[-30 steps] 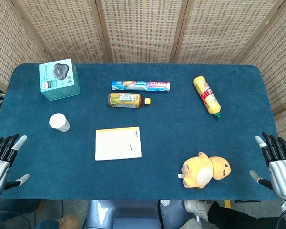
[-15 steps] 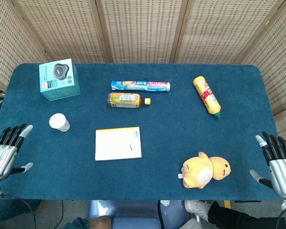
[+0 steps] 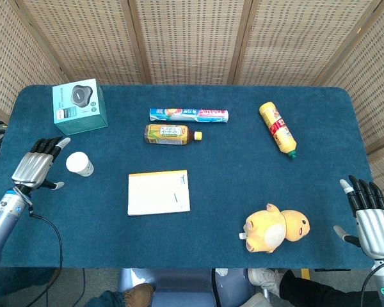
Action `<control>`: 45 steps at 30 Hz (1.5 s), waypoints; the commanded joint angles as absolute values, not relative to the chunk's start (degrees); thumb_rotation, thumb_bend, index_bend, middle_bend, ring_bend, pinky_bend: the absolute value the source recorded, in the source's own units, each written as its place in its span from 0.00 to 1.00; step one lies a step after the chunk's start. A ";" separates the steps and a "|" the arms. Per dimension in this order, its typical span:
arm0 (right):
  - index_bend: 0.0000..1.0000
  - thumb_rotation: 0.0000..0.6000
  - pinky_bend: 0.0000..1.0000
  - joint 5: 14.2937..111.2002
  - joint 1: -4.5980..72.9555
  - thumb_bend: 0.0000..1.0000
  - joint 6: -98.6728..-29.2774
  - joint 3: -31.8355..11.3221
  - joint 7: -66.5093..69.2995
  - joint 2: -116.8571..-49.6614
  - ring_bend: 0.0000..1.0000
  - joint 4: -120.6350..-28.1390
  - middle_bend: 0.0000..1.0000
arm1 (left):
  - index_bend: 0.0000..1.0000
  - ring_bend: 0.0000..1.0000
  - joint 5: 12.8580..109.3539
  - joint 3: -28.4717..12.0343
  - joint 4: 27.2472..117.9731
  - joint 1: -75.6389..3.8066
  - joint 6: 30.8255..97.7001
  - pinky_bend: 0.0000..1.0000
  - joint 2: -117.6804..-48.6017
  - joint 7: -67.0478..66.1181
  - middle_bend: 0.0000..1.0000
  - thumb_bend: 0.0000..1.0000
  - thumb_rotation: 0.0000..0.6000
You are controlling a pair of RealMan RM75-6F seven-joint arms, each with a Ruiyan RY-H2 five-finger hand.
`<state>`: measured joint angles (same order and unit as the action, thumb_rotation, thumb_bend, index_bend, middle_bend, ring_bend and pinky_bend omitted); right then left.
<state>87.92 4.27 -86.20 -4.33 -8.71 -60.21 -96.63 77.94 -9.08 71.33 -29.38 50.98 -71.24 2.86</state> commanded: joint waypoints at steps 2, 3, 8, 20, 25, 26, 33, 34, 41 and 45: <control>0.00 1.00 0.00 87.41 4.48 0.00 -85.80 -4.46 -9.15 -60.53 0.00 -96.43 0.00 | 0.00 0.00 76.16 -8.99 65.86 -32.37 47.16 0.05 -75.57 3.21 0.00 0.12 1.00; 0.00 1.00 0.00 87.31 4.53 0.00 -85.73 -4.49 -9.27 -60.60 0.00 -96.39 0.00 | 0.00 0.01 75.99 -8.94 64.74 -32.85 46.52 0.06 -76.38 3.51 0.00 0.12 1.00; 0.00 1.00 0.00 86.79 4.64 0.00 -85.49 -4.61 -9.33 -60.71 0.00 -96.25 0.00 | 0.06 0.10 76.17 -8.57 60.39 -34.56 45.02 0.17 -79.43 4.89 0.10 0.13 1.00; 0.00 1.00 0.00 85.96 4.82 0.00 -85.21 -4.79 -9.34 -60.88 0.00 -96.05 0.00 | 0.35 0.33 76.41 -8.80 52.88 -38.37 44.13 0.35 -85.64 5.86 0.39 0.13 1.00; 0.00 1.00 0.00 85.45 4.97 0.00 -84.87 -4.93 -9.02 -60.83 0.00 -95.88 0.00 | 0.45 0.41 73.92 -9.26 53.62 -38.59 43.05 0.40 -85.16 3.34 0.49 0.15 1.00; 0.00 1.00 0.00 85.41 5.00 0.00 -84.84 -4.95 -8.97 -60.82 0.00 -95.89 0.00 | 0.46 0.43 73.64 -9.28 53.98 -38.54 43.03 0.41 -84.83 3.09 0.50 0.15 1.00; 0.00 1.00 0.00 85.30 5.02 0.00 -84.77 -4.92 -8.66 -60.67 0.00 -96.04 0.00 | 0.47 0.43 73.76 -9.05 58.52 -37.54 44.83 0.41 -81.12 3.18 0.51 0.16 1.00; 0.00 1.00 0.00 85.34 5.01 0.00 -84.80 -4.90 -8.67 -60.65 0.00 -96.11 0.00 | 0.47 0.43 74.17 -8.94 59.69 -37.32 45.49 0.41 -80.18 3.20 0.51 0.16 1.00; 0.00 1.00 0.00 85.79 4.92 0.00 -85.03 -4.62 -8.90 -60.58 0.00 -96.57 0.00 | 0.47 0.43 80.61 -7.85 73.81 -35.73 52.71 0.41 -71.71 4.44 0.51 0.17 1.00; 0.00 1.00 0.00 85.95 4.91 0.00 -85.09 -4.52 -8.99 -60.55 0.00 -96.71 0.00 | 0.47 0.43 85.90 -6.16 84.70 -35.70 55.17 0.41 -66.89 3.59 0.51 0.16 1.00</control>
<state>85.94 4.91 -85.09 -4.52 -8.99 -60.56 -96.70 80.98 -7.69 76.53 -36.16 51.98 -71.61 3.92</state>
